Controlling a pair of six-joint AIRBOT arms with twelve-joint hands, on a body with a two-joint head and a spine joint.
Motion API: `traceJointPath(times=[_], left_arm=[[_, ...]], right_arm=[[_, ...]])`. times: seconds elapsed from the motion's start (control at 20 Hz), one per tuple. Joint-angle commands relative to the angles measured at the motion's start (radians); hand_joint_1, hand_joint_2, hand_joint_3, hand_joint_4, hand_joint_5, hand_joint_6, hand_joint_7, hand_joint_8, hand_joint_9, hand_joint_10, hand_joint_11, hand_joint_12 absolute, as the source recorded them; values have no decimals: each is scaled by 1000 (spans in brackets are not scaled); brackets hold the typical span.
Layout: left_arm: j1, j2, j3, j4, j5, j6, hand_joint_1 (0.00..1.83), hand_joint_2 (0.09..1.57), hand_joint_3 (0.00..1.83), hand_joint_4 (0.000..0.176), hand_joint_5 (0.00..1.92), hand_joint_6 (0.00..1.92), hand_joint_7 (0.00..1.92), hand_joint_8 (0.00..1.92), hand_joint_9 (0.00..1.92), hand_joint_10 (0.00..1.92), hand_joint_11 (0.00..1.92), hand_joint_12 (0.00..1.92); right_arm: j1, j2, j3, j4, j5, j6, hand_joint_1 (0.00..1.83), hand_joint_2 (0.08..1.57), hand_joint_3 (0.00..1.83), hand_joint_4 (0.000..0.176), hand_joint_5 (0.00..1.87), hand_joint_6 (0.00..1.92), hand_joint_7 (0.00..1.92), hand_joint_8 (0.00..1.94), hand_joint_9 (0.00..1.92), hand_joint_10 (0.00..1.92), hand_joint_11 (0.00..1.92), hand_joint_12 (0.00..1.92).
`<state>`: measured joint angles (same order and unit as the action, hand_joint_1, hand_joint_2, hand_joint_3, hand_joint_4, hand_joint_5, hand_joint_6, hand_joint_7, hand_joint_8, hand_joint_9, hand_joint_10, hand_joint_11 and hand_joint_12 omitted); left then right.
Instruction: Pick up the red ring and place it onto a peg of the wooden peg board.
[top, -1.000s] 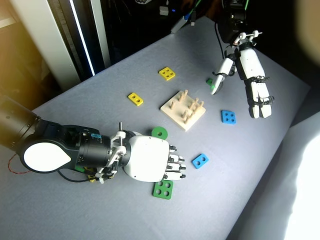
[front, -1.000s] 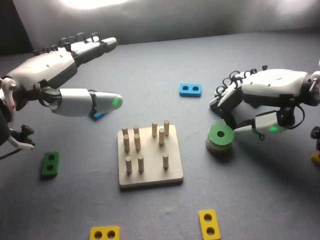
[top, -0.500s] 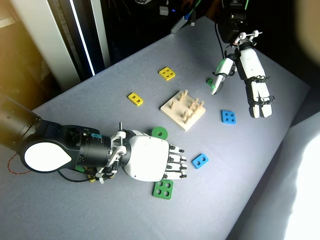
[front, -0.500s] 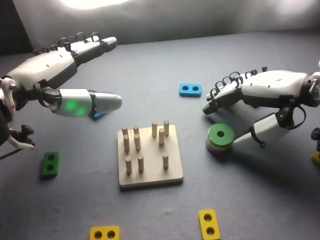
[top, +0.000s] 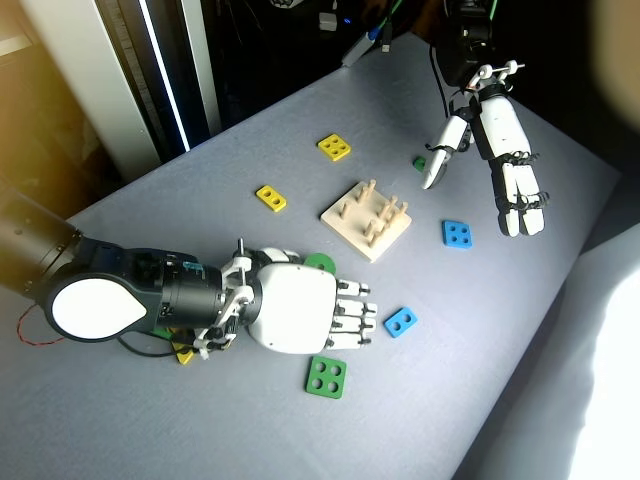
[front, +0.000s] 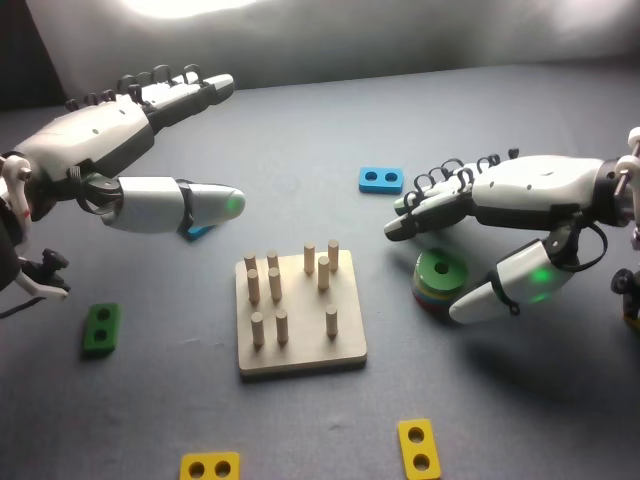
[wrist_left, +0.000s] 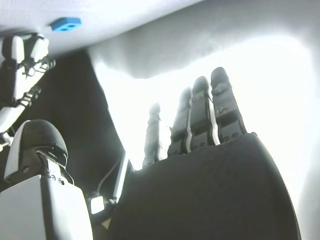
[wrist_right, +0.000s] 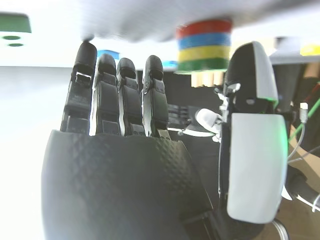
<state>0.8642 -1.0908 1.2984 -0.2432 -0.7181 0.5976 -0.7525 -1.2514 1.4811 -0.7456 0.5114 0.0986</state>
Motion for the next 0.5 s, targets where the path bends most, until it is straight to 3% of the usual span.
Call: traceJointPath(times=[0.0,0.1,0.25,0.45], left_arm=[[-10,9,2,-2,-123,-6,443,1019,2,176,82,1,0,0,0,0,0,0],[-10,9,2,-2,-123,-6,447,1026,4,176,86,2,0,0,0,0,0,0],[-10,9,2,-3,-123,-6,430,1023,2,175,83,1,0,0,0,0,0,0],[-10,9,2,-3,-123,-6,440,1029,3,173,88,2,0,0,0,0,0,0]], right_arm=[[1,0,-3,35,83,10,817,990,0,28,364,15,209,9,154,7,0,563],[-4,0,-8,30,83,11,823,992,0,14,390,20,227,9,158,7,0,463],[-9,0,-10,17,79,11,837,1001,2,39,421,28,239,7,146,1,0,430],[-10,-1,-11,15,76,13,835,1009,1,18,472,35,254,3,131,1,0,276]])
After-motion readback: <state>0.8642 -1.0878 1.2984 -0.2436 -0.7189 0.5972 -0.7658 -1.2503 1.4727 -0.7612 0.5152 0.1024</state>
